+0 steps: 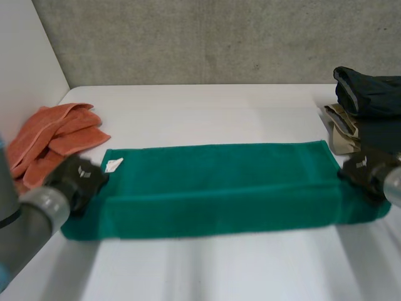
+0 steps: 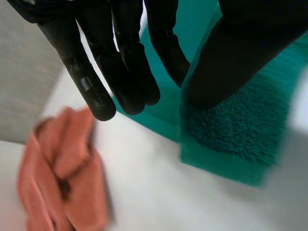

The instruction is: Fold the laundry.

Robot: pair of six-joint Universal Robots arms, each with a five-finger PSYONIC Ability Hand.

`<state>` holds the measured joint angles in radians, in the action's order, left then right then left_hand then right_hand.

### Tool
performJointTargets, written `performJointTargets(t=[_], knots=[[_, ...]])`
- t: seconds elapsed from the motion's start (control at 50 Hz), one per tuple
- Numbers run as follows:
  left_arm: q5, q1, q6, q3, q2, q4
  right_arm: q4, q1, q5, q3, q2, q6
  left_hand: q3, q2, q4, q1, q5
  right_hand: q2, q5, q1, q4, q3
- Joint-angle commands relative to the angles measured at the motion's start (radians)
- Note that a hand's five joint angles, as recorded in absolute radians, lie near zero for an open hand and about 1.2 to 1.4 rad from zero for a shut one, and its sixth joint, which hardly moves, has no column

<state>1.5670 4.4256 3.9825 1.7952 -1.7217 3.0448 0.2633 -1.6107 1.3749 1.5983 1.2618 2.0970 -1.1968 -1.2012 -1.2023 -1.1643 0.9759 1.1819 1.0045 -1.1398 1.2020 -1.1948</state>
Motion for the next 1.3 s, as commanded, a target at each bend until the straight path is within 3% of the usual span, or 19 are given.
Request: performJointTargets(t=[0.02, 0.18, 0.32, 0.34, 0.36, 0.38, 0.4, 0.42, 0.44, 0.62, 0.7, 0.78, 0.92, 1.08, 1.14, 1.18, 1.3], knots=[[0.007, -0.035, -0.112, -0.244, -0.28, 0.253, -0.211, -0.075, 0.019, -0.202, -0.204, 0.175, -0.199, -0.195, -0.194, -0.232, 0.246, 0.214, 0.217, -0.256, 0.194, -0.201], [0.068, -0.045, -0.126, -0.528, -0.535, 0.417, -0.346, -0.149, 0.147, -0.455, -0.422, 0.163, -0.199, -0.195, -0.194, -0.232, 0.246, 0.214, 0.217, -0.256, 0.194, -0.201], [0.071, -0.057, -0.141, -0.674, -0.665, 0.492, -0.518, -0.155, 0.168, -0.567, -0.548, 0.175, -0.199, -0.195, -0.194, -0.232, 0.246, 0.214, 0.217, -0.256, 0.194, -0.201], [0.073, -0.06, -0.144, -0.678, -0.67, 0.502, -0.532, -0.155, 0.17, -0.569, -0.552, 0.181, -0.199, -0.195, -0.194, -0.232, 0.246, 0.099, 0.102, -0.141, 0.079, -0.086], [0.076, -0.069, -0.155, -0.678, -0.674, 0.511, -0.542, -0.159, 0.168, -0.566, -0.553, 0.184, 0.509, 0.514, 0.515, 0.477, -0.463, -0.283, -0.28, 0.241, -0.303, 0.296], [0.076, -0.074, -0.161, -0.672, -0.674, 0.511, -0.55, -0.164, 0.171, -0.561, -0.553, 0.186, 0.979, 0.983, 0.984, 0.946, -0.932, -0.694, -0.691, 0.651, -0.714, 0.706], [0.071, -0.083, -0.169, -0.665, -0.673, 0.512, -0.55, -0.176, 0.174, -0.555, -0.552, 0.193, 1.022, 1.027, 1.028, 0.99, -0.976, -1.007, -1.005, 0.965, -1.027, 1.02], [0.071, -0.09, -0.175, -0.657, -0.673, 0.513, -0.547, -0.182, 0.173, -0.549, -0.549, 0.198, 0.903, 0.907, 0.908, 0.87, -0.856, -1.007, -1.005, 0.965, -1.027, 1.02], [0.073, -0.106, -0.19, -0.634, -0.671, 0.513, -0.546, -0.19, 0.171, -0.538, -0.544, 0.202, 1.022, 1.027, 1.028, 0.99, -0.976, -1.007, -1.005, 0.965, -1.027, 1.02], [0.07, -0.138, -0.281, -0.403, -0.504, 0.517, -0.474, -0.178, 0.133, -0.333, -0.381, 0.328, 1.022, 1.027, 1.028, 0.99, -0.976, -1.007, -1.005, 0.965, -1.027, 1.02], [0.068, -0.135, -0.345, -0.292, -0.412, 0.526, -0.385, -0.164, 0.078, -0.242, -0.317, 0.371, 1.022, 1.027, 1.028, 0.99, -0.976, -0.986, -0.983, 0.944, -1.006, 0.998], [0.065, -0.129, -0.416, -0.197, -0.329, 0.534, -0.296, -0.066, -0.008, -0.152, -0.256, 0.39, 1.022, 1.027, 1.028, 0.99, -0.976, -0.816, -0.813, 0.774, -0.836, 0.829], [0.062, -0.126, -0.511, -0.117, -0.285, 0.594, -0.288, -0.006, -0.082, -0.095, -0.237, 0.38, 1.021, 1.026, 1.027, 0.989, -0.975, -0.548, -0.545, 0.506, -0.568, 0.561], [0.062, -0.133, -0.514, -0.114, -0.286, 0.609, -0.334, 0.029, -0.083, -0.112, -0.291, 0.382, 1.019, 1.023, 1.024, 0.986, -0.972, -0.522, -0.519, 0.479, -0.542, 0.534], [0.064, -0.135, -0.514, -0.112, -0.286, 0.611, -0.371, 0.034, -0.086, -0.126, -0.323, 0.377, 1.019, 1.023, 1.024, 0.986, -0.972, -0.258, -0.256, 0.216, -0.279, 0.271], [0.064, -0.135, -0.516, -0.112, -0.286, 0.611, -0.38, 0.044, -0.086, -0.135, -0.338, 0.377, 1.019, 1.023, 1.024, 0.986, -0.972, 0.212, 0.215, -0.254, 0.192, -0.199], [0.065, -0.132, -0.517, -0.111, -0.279, 0.611, -0.36, 0.1, -0.085, -0.135, -0.332, 0.376, 1.019, 1.023, 1.024, 0.986, -0.972, 0.214, 0.217, -0.256, 0.194, -0.201]])
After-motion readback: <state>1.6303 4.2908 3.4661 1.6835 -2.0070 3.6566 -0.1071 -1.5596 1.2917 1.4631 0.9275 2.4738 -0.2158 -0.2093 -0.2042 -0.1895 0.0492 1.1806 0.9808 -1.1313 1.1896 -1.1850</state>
